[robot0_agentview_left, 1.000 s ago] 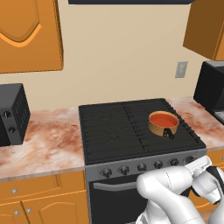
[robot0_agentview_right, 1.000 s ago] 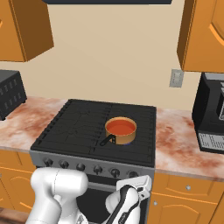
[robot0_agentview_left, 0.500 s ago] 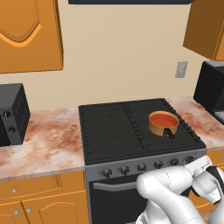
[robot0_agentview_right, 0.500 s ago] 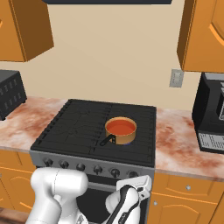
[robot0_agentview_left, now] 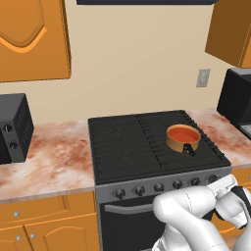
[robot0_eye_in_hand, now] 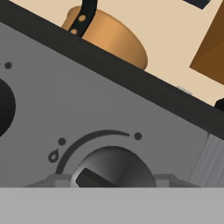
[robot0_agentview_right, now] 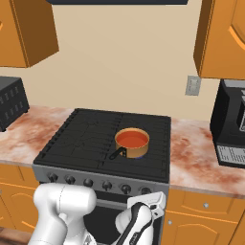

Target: Wait until the marinara sauce is simmered to a deep red color and then turn off the stove.

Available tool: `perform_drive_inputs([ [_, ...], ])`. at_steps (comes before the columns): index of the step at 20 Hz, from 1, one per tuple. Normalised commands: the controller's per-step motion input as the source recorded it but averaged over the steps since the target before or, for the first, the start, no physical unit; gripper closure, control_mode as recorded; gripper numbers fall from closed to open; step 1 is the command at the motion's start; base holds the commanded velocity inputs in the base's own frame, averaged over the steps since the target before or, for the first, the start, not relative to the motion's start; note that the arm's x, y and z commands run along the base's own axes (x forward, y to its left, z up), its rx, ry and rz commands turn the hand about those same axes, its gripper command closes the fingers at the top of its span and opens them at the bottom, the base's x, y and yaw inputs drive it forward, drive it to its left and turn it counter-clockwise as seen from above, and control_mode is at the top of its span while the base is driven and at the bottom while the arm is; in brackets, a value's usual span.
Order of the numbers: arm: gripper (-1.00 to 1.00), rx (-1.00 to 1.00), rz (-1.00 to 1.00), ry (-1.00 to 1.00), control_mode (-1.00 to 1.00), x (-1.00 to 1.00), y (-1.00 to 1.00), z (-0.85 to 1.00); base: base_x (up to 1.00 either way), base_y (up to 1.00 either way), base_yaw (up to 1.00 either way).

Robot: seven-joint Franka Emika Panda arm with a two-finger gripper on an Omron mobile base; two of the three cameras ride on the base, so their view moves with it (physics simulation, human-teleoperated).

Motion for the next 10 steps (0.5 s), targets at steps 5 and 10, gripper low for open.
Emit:
perform_drive_inputs([
  [5,1.0,0.0,0.0,0.0,-1.0,0.0,0.0,0.0,0.0,0.0,0.0],
  [10,1.0,0.0,0.0,0.0,-1.0,0.0,0.0,0.0,0.0,0.0,0.0],
])
